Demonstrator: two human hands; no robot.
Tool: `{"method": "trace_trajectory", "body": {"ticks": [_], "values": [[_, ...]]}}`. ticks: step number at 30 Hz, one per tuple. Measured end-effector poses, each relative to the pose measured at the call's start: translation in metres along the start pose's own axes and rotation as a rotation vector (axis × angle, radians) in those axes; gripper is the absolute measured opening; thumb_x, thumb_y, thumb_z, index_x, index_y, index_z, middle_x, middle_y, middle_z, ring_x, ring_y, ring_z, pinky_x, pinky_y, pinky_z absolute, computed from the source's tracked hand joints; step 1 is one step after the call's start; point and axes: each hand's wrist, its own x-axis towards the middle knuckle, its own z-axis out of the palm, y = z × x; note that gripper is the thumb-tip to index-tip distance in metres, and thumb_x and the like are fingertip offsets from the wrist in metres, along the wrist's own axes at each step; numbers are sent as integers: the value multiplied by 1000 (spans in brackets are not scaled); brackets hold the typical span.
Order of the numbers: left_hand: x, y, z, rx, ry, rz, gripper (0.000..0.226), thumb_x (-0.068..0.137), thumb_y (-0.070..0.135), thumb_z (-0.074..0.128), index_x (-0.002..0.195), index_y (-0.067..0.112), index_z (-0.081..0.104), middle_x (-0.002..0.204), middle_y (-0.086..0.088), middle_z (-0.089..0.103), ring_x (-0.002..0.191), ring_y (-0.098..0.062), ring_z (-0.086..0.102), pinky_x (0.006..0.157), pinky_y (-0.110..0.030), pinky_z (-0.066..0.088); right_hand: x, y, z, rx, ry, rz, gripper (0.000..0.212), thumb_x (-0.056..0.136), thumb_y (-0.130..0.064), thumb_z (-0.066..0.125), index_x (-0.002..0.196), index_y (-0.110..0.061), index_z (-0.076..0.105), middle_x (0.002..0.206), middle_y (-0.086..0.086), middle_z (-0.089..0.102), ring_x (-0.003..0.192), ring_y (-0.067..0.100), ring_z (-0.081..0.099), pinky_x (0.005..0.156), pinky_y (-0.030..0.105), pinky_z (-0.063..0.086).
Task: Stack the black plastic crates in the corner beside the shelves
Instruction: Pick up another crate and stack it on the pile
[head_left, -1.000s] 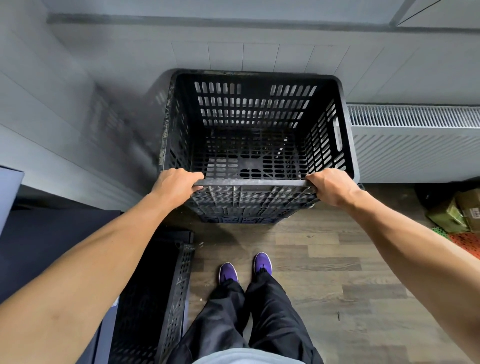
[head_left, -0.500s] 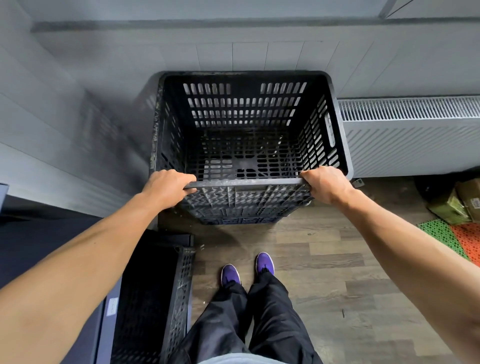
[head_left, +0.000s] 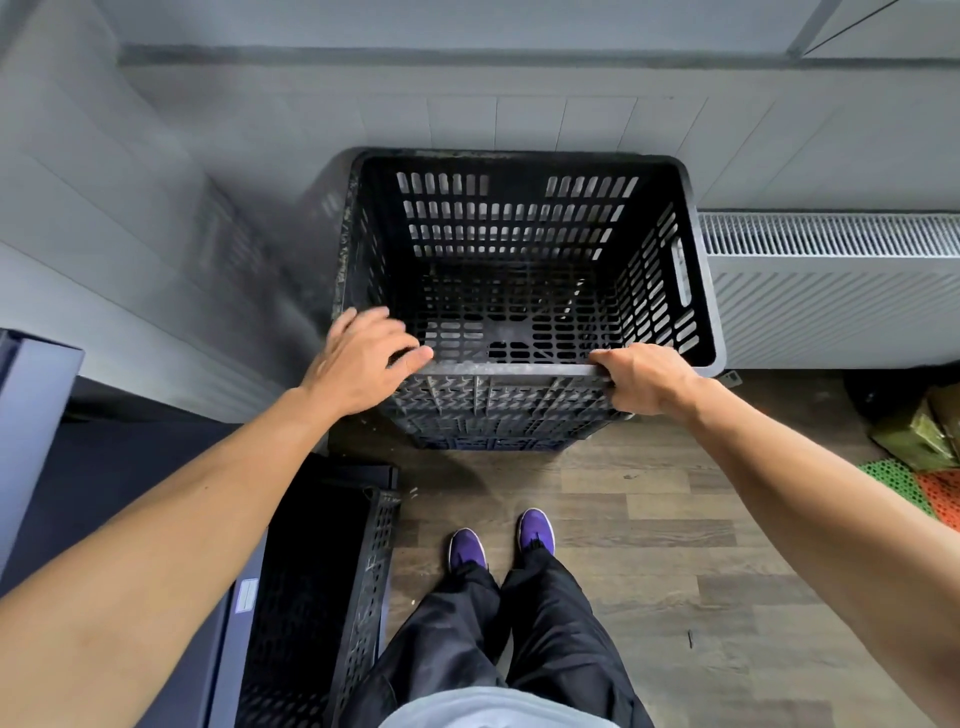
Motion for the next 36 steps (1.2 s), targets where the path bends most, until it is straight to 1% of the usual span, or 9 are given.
{"method": "trace_trajectory", "body": {"ticks": [2,4,7,9,11,13,16,26,36], "values": [[0,-6,2,51,120,-84,54,97,55,41,138,23,51,153,-6,38,145,-26,23,117,-50,21,7,-11,0,7,8,-41,19,86,-30,58,105,-25,56,91,0,67,80,25,62,67,34,52],[1,-9,1,13,125,-267,67,95,41,54,151,14,28,159,-12,20,147,-31,15,116,-51,26,15,-21,1,27,29,-58,21,89,-34,59,107,-24,59,96,2,69,88,27,65,71,37,53],[7,-7,-3,-104,-11,-534,88,94,35,60,155,15,0,157,-18,19,136,-38,34,104,-51,41,28,-35,3,17,46,-99,20,90,-33,58,108,-25,62,96,1,70,88,27,65,70,37,52],[13,-4,-3,-112,-41,-614,90,95,31,59,155,14,-5,153,-20,27,122,-39,50,94,-48,47,32,-38,3,15,40,-117,21,89,-31,58,109,-28,62,94,-1,70,86,25,64,69,36,51],[18,-3,-2,-134,2,-698,82,96,26,58,154,9,3,150,-19,35,117,-39,55,91,-47,48,36,-40,2,15,28,-137,20,89,-35,59,109,-30,62,93,-4,70,84,23,64,69,35,52],[22,-4,0,-174,83,-755,58,98,21,55,143,5,22,134,-22,52,106,-39,59,80,-46,48,39,-46,2,10,52,-155,20,90,-36,58,108,-31,62,92,-4,70,83,23,65,69,36,53],[25,-7,1,-196,129,-800,36,102,23,47,128,4,32,112,-23,62,93,-38,59,66,-42,41,45,-56,4,13,88,-175,23,88,-24,55,109,-29,63,89,-1,70,80,25,65,68,37,55],[17,-9,1,-139,230,-755,30,104,29,41,119,3,42,100,-22,65,89,-39,61,58,-41,39,39,-62,11,-85,131,-172,38,89,-15,53,126,-22,54,92,6,71,83,29,66,66,36,50],[25,-18,4,-142,221,-715,28,103,28,41,117,4,40,94,-22,67,82,-40,64,57,-42,48,48,-55,2,-70,125,-213,23,93,-19,54,116,-21,58,89,5,70,78,27,65,67,35,49]]}}
